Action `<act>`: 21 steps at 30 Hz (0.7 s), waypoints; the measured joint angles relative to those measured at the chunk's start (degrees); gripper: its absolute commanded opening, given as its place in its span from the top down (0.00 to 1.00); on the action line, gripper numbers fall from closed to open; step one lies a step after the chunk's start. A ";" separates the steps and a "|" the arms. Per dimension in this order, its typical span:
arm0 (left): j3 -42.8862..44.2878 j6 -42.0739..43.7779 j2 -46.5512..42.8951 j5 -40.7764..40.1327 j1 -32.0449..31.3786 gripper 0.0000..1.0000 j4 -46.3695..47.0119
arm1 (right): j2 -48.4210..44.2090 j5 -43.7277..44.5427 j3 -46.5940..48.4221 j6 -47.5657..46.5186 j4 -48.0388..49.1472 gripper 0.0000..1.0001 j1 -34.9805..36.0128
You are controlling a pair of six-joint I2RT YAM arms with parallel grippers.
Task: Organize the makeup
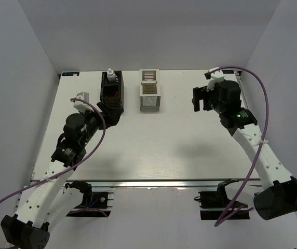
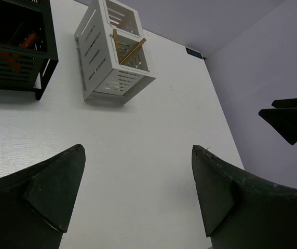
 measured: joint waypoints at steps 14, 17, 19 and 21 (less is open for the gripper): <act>-0.13 -0.39 -3.52 1.18 0.00 0.07 1.05 | -3.06 -1.68 -0.07 4.33 -0.81 0.11 -5.14; -0.35 -0.42 -4.61 1.18 0.00 0.07 1.01 | -3.08 -2.56 -0.15 4.90 -0.81 0.11 -5.75; -0.35 -0.39 -4.79 1.20 0.00 0.07 1.03 | -3.08 -2.86 -0.17 5.29 -0.83 0.11 -6.01; -0.35 -0.39 -4.66 1.18 0.00 0.07 1.03 | -3.10 -3.02 -0.17 5.60 -0.83 0.11 -6.27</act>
